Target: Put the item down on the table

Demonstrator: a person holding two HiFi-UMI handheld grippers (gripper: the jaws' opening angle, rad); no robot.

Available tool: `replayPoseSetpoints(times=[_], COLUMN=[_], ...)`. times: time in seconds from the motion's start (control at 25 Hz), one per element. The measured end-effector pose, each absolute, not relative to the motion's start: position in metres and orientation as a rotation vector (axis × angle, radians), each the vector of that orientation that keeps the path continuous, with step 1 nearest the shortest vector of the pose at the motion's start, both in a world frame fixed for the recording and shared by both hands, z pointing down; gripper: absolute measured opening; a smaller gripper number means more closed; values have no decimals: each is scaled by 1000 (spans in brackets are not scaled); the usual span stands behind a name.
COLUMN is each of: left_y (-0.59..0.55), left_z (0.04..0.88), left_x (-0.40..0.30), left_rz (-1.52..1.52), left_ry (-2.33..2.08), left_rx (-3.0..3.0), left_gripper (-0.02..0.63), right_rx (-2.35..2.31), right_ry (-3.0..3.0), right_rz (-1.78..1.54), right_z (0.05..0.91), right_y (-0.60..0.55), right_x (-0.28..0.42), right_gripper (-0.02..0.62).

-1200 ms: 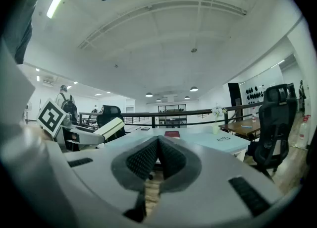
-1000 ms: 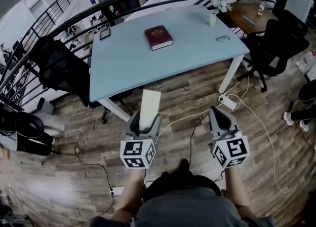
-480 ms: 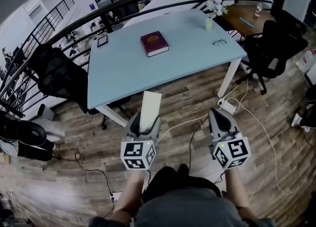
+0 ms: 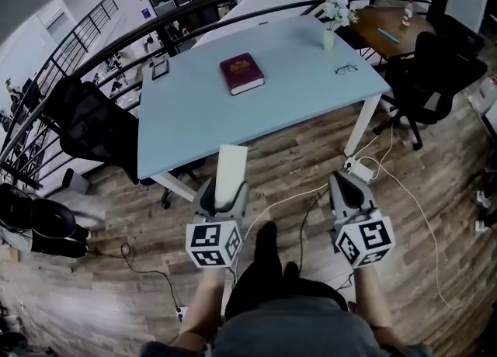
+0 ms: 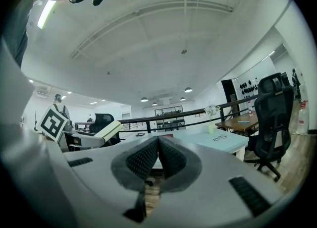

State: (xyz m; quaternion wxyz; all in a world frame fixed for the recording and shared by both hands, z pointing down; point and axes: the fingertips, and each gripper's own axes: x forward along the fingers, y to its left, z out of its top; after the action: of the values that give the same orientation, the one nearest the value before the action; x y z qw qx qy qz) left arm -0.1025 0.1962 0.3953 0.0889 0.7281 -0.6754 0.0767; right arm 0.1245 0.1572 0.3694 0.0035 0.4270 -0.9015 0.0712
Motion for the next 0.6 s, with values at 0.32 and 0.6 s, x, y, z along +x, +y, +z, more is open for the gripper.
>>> replayPoseSetpoints(times=[0.32,0.6], left_y=[146,84], left_z=[404,415], left_x=[-113,-131], left_rz=[229,221], left_ry=[-1980,-1928], left_rx=[2175,2183], left_gripper=[310,310], right_rx=[1385,1439], right_ry=[-2794,-2752], right_rz=[235,243], right_z=[375,378], right_y=[118,61], right_x=[119,105], right_gripper=[3,3])
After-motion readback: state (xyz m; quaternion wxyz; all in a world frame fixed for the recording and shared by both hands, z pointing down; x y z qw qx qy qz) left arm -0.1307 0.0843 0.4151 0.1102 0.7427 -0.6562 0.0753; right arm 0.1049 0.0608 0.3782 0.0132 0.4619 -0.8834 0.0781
